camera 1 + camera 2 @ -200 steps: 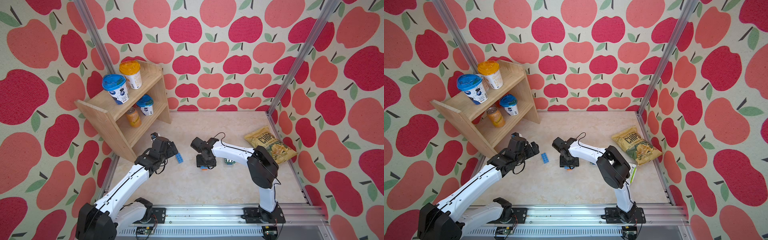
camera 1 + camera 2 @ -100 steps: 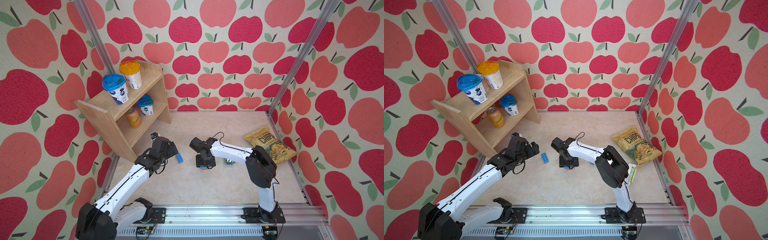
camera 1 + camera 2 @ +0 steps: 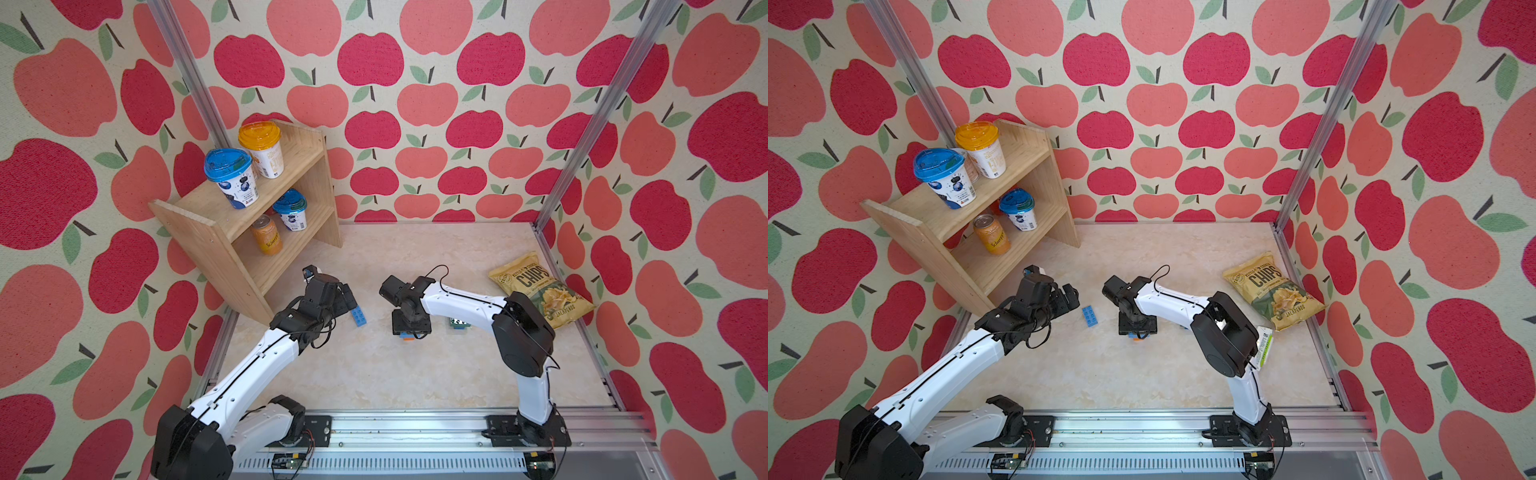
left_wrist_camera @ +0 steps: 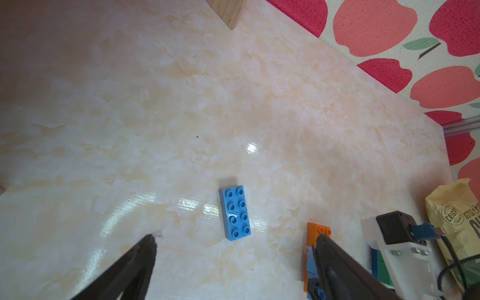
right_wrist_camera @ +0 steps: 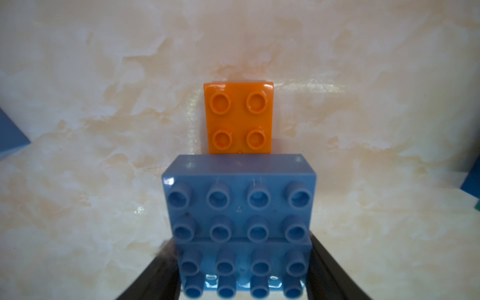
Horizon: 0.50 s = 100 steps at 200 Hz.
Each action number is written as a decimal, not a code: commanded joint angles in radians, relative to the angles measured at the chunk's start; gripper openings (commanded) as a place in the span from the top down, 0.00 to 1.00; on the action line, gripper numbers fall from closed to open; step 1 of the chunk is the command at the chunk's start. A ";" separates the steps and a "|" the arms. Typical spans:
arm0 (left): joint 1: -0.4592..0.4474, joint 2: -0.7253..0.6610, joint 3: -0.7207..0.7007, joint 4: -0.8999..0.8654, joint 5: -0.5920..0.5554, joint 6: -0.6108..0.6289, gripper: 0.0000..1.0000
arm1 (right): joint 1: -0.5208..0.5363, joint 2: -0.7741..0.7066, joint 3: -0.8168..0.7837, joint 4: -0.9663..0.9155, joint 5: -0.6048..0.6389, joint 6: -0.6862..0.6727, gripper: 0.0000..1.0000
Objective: Assemble a rectangle with lego
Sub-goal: Assemble the lego brick with the lego brick.
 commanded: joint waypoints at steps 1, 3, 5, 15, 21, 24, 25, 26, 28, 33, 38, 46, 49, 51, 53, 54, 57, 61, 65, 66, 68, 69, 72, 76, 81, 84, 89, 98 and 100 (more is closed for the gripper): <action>-0.007 0.002 0.023 -0.007 -0.018 0.005 0.02 | 0.037 0.140 -0.088 -0.035 -0.120 0.030 0.79; -0.007 0.003 0.023 -0.008 -0.018 0.005 0.02 | 0.037 0.142 -0.086 -0.036 -0.122 0.030 0.79; -0.007 0.003 0.023 -0.007 -0.018 0.005 0.03 | 0.038 0.144 -0.084 -0.037 -0.122 0.031 0.79; -0.007 0.005 0.023 -0.008 -0.018 0.006 0.03 | 0.041 0.157 -0.073 -0.046 -0.124 0.029 0.81; -0.007 0.005 0.023 -0.008 -0.018 0.005 0.03 | 0.042 0.163 -0.068 -0.046 -0.128 0.031 0.81; -0.007 0.005 0.023 -0.008 -0.018 0.005 0.03 | 0.041 0.164 -0.068 -0.044 -0.132 0.031 0.81; -0.007 0.005 0.023 -0.007 -0.017 0.005 0.03 | 0.042 0.165 -0.068 -0.042 -0.134 0.031 0.81; -0.007 0.007 0.023 -0.007 -0.017 0.006 0.03 | 0.042 0.166 -0.068 -0.041 -0.137 0.031 0.81; -0.007 0.007 0.023 -0.008 -0.018 0.006 0.03 | 0.041 0.166 -0.069 -0.038 -0.142 0.031 0.81; -0.007 0.007 0.023 -0.008 -0.018 0.007 0.03 | 0.042 0.168 -0.073 -0.026 -0.157 0.031 0.81; -0.007 0.007 0.023 -0.008 -0.018 0.007 0.03 | 0.041 0.167 -0.082 -0.007 -0.178 0.034 0.81; -0.007 0.007 0.024 -0.008 -0.018 0.008 0.03 | 0.036 0.167 -0.098 0.027 -0.217 0.036 0.82; -0.007 0.007 0.024 -0.008 -0.018 0.009 0.03 | 0.035 0.168 -0.102 0.035 -0.225 0.038 0.82; -0.007 0.007 0.024 -0.007 -0.018 0.010 0.03 | 0.035 0.168 -0.103 0.037 -0.227 0.039 0.82; -0.007 0.007 0.024 -0.008 -0.018 0.010 0.03 | 0.036 0.170 -0.103 0.035 -0.228 0.040 0.83; -0.007 0.007 0.024 -0.008 -0.018 0.010 0.03 | 0.036 0.171 -0.102 0.034 -0.227 0.040 0.83; -0.007 0.007 0.026 -0.008 -0.019 0.010 0.03 | 0.036 0.174 -0.100 0.028 -0.223 0.040 0.83; -0.007 0.005 0.026 -0.009 -0.020 0.010 0.03 | 0.035 0.177 -0.097 0.022 -0.217 0.040 0.83; -0.007 0.005 0.026 -0.009 -0.021 0.011 0.03 | 0.035 0.183 -0.094 0.013 -0.212 0.038 0.83; -0.007 0.005 0.026 -0.008 -0.020 0.011 0.03 | 0.035 0.183 -0.093 0.012 -0.210 0.038 0.83; -0.007 0.004 0.026 -0.009 -0.021 0.011 0.03 | 0.034 0.184 -0.092 0.008 -0.207 0.038 0.83; -0.007 0.004 0.025 -0.009 -0.021 0.011 0.03 | 0.034 0.184 -0.091 0.008 -0.206 0.038 0.83; -0.007 0.004 0.024 -0.008 -0.023 0.010 0.03 | 0.034 0.187 -0.091 0.002 -0.200 0.037 0.83; -0.007 0.004 0.023 -0.008 -0.023 0.010 0.03 | 0.033 0.188 -0.091 -0.002 -0.195 0.037 0.83; -0.007 0.004 0.023 -0.008 -0.023 0.011 0.03 | 0.033 0.190 -0.092 -0.007 -0.187 0.038 0.83; -0.007 0.004 0.023 -0.008 -0.023 0.012 0.03 | 0.032 0.189 -0.092 -0.012 -0.181 0.038 0.83; -0.007 0.005 0.024 -0.008 -0.022 0.012 0.03 | 0.031 0.191 -0.091 -0.020 -0.170 0.040 0.83; -0.007 0.008 0.026 -0.008 -0.021 0.012 0.03 | 0.029 0.195 -0.087 -0.038 -0.151 0.040 0.83; -0.007 0.008 0.026 -0.007 -0.021 0.012 0.03 | 0.029 0.194 -0.087 -0.039 -0.150 0.040 0.83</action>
